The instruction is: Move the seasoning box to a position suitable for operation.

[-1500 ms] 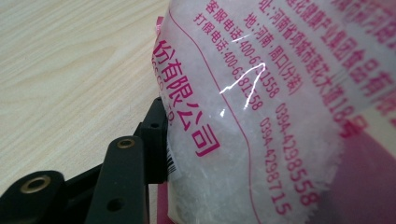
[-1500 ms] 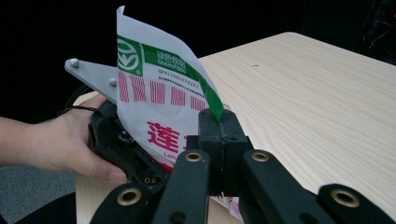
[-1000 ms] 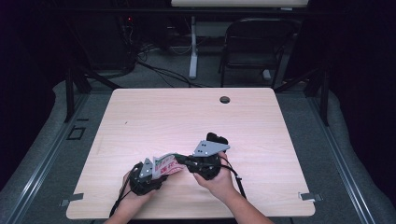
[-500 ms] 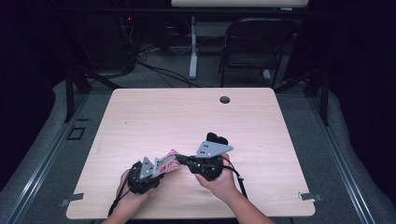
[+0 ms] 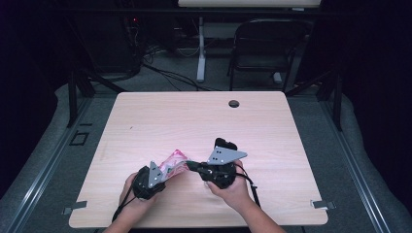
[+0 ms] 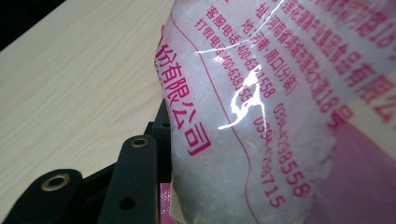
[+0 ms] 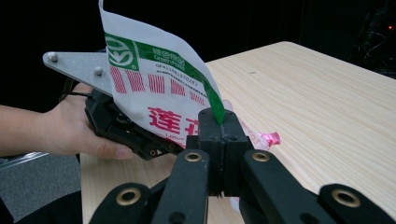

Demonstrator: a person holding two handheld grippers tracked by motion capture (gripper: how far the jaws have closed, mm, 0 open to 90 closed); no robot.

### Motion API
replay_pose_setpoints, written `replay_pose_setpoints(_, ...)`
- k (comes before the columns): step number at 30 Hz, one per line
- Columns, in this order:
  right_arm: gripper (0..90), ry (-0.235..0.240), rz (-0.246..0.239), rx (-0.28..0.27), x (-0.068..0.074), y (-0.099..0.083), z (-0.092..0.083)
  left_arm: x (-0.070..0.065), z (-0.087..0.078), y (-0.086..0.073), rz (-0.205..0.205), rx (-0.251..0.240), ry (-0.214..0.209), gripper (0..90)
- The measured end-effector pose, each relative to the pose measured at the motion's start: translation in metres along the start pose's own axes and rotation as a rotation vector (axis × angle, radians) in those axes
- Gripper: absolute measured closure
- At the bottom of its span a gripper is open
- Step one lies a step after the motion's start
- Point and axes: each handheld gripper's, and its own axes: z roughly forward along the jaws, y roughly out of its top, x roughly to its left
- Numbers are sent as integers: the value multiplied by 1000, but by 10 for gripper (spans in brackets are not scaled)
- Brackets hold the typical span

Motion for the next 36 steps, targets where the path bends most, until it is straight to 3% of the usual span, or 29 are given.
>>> replay_pose_setpoints(12,896,-51,3,-1,-4,2,-20,0,6,22,58,-47,16,623)
replay_pose_setpoints(18,838,-59,32,-12,-9,-8,-28,-6,10,22,83,-51,4,626)
replay_pose_setpoints(21,794,-71,21,-1,-10,-11,-29,-9,14,22,102,-40,0,627)
replay_pose_setpoints(25,770,-70,36,4,-13,-15,-31,-10,15,21,116,-45,19,628)
replay_pose_setpoints(36,883,-73,19,6,-8,-14,-30,-7,11,23,130,-70,77,629)
